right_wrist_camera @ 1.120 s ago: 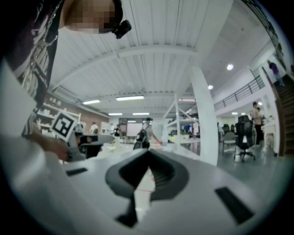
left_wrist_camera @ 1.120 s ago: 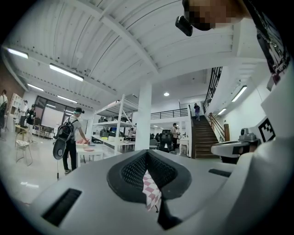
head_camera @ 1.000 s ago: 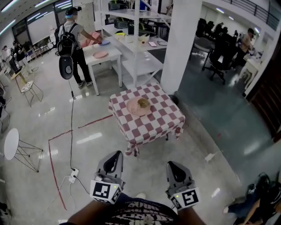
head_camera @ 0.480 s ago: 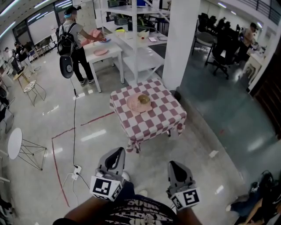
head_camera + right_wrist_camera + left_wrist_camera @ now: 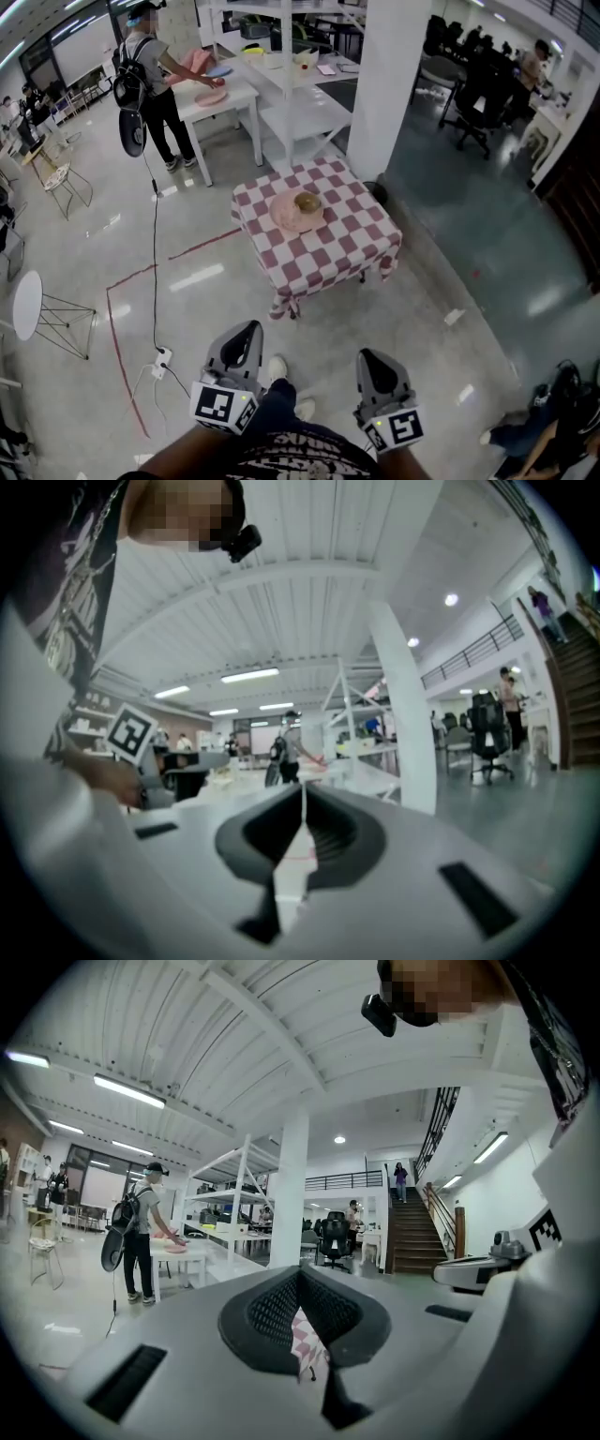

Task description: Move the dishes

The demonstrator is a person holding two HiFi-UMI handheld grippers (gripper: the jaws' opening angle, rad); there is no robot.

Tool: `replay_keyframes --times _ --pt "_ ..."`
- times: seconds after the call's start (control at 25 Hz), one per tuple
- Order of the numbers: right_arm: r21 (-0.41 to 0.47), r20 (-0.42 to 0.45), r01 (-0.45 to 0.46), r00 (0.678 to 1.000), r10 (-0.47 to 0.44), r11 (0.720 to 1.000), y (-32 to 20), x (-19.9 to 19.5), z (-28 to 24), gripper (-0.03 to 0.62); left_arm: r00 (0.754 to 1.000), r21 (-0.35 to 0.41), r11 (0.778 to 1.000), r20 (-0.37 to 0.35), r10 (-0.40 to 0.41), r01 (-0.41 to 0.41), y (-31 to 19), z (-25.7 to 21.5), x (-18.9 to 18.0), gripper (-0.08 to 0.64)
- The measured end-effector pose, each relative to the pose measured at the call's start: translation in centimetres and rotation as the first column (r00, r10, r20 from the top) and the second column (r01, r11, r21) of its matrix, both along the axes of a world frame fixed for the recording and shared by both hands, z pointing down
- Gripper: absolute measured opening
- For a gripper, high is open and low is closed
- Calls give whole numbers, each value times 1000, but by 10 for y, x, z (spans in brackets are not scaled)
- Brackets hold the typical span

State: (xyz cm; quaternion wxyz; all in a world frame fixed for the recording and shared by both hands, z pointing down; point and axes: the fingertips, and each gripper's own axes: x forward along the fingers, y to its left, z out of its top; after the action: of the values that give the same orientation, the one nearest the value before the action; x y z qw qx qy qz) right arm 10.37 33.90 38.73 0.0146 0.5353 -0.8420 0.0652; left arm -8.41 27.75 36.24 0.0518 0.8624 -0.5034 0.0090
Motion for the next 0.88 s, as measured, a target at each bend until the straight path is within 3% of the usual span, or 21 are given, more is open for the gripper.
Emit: replay_keyframes --times 0.32,0.88 --pt "-72 -29 36 999 -38 997 -26 -23 22 35 1000 -43 999 -10 -14 13 -31 18 -16 31" --pt "-15 -51 46 998 -46 999 -137 -61 -11 35 998 34 999 -55 9 -7 -140 -15 -45 31"
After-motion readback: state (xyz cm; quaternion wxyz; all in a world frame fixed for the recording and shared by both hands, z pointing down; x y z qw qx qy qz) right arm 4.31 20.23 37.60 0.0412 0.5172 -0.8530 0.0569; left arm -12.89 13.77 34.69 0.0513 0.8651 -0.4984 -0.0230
